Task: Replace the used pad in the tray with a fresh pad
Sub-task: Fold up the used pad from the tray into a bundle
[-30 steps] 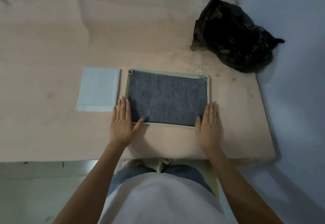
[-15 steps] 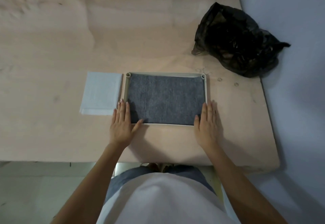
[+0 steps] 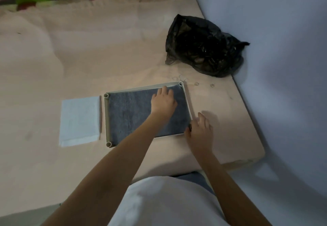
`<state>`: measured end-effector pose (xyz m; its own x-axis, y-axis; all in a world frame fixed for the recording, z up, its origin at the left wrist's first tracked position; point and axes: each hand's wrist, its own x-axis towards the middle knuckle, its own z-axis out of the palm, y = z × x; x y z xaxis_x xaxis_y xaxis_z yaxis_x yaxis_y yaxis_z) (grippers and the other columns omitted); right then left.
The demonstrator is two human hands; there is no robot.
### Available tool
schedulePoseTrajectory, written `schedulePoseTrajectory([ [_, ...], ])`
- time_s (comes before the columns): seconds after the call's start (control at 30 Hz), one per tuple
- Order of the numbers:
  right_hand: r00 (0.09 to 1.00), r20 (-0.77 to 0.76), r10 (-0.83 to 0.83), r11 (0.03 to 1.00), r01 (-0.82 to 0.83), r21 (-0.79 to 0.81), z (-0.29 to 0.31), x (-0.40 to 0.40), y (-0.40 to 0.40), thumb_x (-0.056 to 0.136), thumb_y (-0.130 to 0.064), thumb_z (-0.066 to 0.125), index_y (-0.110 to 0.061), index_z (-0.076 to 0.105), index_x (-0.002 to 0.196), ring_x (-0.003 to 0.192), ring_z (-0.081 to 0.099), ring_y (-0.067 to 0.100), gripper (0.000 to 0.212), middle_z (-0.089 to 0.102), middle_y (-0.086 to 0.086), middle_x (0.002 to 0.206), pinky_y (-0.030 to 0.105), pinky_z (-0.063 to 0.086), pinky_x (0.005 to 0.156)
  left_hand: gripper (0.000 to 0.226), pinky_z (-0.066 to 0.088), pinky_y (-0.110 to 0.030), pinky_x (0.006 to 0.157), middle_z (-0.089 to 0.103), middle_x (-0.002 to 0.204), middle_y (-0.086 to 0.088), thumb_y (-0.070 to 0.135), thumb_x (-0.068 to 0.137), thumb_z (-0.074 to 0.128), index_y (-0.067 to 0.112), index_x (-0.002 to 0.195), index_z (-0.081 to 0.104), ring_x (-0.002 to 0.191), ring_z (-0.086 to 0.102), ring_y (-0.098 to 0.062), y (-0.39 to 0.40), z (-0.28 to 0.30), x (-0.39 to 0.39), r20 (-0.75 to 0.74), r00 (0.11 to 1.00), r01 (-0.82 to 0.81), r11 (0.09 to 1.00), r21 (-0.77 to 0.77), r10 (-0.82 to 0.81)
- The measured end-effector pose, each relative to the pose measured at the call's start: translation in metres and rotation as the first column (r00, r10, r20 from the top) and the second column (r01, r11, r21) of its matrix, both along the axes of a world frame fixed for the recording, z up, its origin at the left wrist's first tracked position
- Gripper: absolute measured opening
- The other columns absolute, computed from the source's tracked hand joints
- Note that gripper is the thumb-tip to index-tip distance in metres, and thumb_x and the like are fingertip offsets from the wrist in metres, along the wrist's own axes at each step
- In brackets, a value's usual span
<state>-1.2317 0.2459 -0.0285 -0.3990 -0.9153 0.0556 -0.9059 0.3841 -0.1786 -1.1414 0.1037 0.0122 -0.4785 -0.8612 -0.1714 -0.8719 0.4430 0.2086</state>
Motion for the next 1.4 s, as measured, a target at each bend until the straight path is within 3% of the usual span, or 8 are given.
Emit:
schedulePoseTrajectory([
  [0.13,0.999,-0.033,-0.039,0.992,0.043,0.118,0.006,0.006,-0.003,0.057,-0.019,0.085,-0.005,0.07,0.071,0.098,0.066,0.034,0.025,0.067,0.02,0.109,0.039,0.055,0.071,0.043,0.042,-0.041,0.09,0.04,0.135,-0.013,0.032,0.099,0.039,0.006,0.132,0.045,0.125,0.039,-0.029,-0.021,-0.002,-0.03,0.085,0.996,-0.03,0.997,0.071,0.024],
  [0.5,0.986,0.062,-0.154,0.987,0.15,0.06,0.006,0.014,-0.007,0.055,-0.015,0.087,-0.005,0.068,0.069,0.089,0.066,0.037,0.025,0.068,0.021,0.104,0.04,0.055,0.066,0.053,0.044,-0.042,0.08,0.035,0.134,-0.013,0.044,0.098,0.039,0.007,0.137,0.041,0.123,0.034,-0.032,-0.039,-0.012,-0.057,0.22,0.968,-0.159,0.972,0.175,0.119],
  [0.7,0.983,0.152,-0.104,0.99,0.117,-0.08,0.007,0.012,-0.005,0.055,-0.008,0.084,-0.011,0.061,0.072,0.093,0.064,0.034,0.028,0.066,0.015,0.106,0.039,0.052,0.072,0.059,0.042,-0.04,0.077,0.036,0.134,-0.011,0.05,0.096,0.039,0.008,0.138,0.041,0.123,0.034,-0.03,-0.045,-0.01,-0.06,0.224,0.961,-0.21,0.954,0.214,0.162],
  [0.93,0.991,0.132,-0.014,0.987,0.035,-0.158,0.011,0.018,-0.006,0.057,-0.009,0.078,-0.01,0.058,0.074,0.085,0.061,0.029,0.026,0.064,0.01,0.097,0.034,0.048,0.072,0.064,0.042,-0.04,0.081,0.035,0.134,-0.011,0.052,0.094,0.039,0.007,0.139,0.039,0.123,0.035,-0.03,-0.047,-0.007,-0.06,0.219,0.96,-0.227,0.94,0.256,0.173],
  [1.07,0.992,0.106,-0.064,0.993,0.074,-0.09,0.013,0.023,-0.01,0.06,-0.02,0.076,-0.01,0.058,0.076,0.073,0.057,0.027,0.026,0.06,0.006,0.079,0.032,0.044,0.063,0.051,0.041,-0.039,0.082,0.038,0.134,-0.011,0.043,0.097,0.036,0.009,0.135,0.045,0.123,0.038,-0.03,-0.049,-0.003,-0.054,0.158,0.967,-0.239,0.928,0.287,0.2],
  [1.17,0.996,0.037,-0.086,0.995,0.088,-0.052,0.018,0.027,-0.014,0.06,-0.02,0.075,-0.01,0.057,0.068,0.064,0.054,0.027,0.022,0.056,0.005,0.065,0.032,0.041,0.058,0.04,0.045,-0.037,0.085,0.052,0.127,-0.01,0.036,0.094,0.046,0.012,0.126,0.052,0.115,0.052,-0.029,-0.053,0.003,-0.042,0.07,0.969,-0.245,0.903,0.352,0.236],
  [1.27,1.0,-0.014,-0.02,0.995,0.019,-0.099,0.024,0.033,-0.02,0.067,-0.024,0.052,-0.011,0.055,0.063,0.062,0.054,0.026,0.013,0.053,0.005,0.062,0.031,0.04,0.057,0.031,0.05,-0.035,0.079,0.063,0.111,-0.01,0.032,0.091,0.051,0.008,0.11,0.057,0.102,0.061,-0.03,-0.058,0.007,-0.024,-0.079,0.959,-0.208,0.861,0.465,0.274],
  [1.4,0.994,0.028,0.104,0.978,-0.098,-0.182,0.027,0.049,-0.025,0.066,-0.03,0.045,-0.011,0.056,0.069,0.065,0.056,0.026,0.022,0.055,0.006,0.069,0.03,0.045,0.059,0.024,0.059,-0.045,0.07,0.063,0.093,-0.018,0.022,0.096,0.051,-0.001,0.102,0.055,0.079,0.066,-0.033,-0.062,0.014,0.008,-0.3,0.837,-0.152,0.721,0.676,0.458],
])
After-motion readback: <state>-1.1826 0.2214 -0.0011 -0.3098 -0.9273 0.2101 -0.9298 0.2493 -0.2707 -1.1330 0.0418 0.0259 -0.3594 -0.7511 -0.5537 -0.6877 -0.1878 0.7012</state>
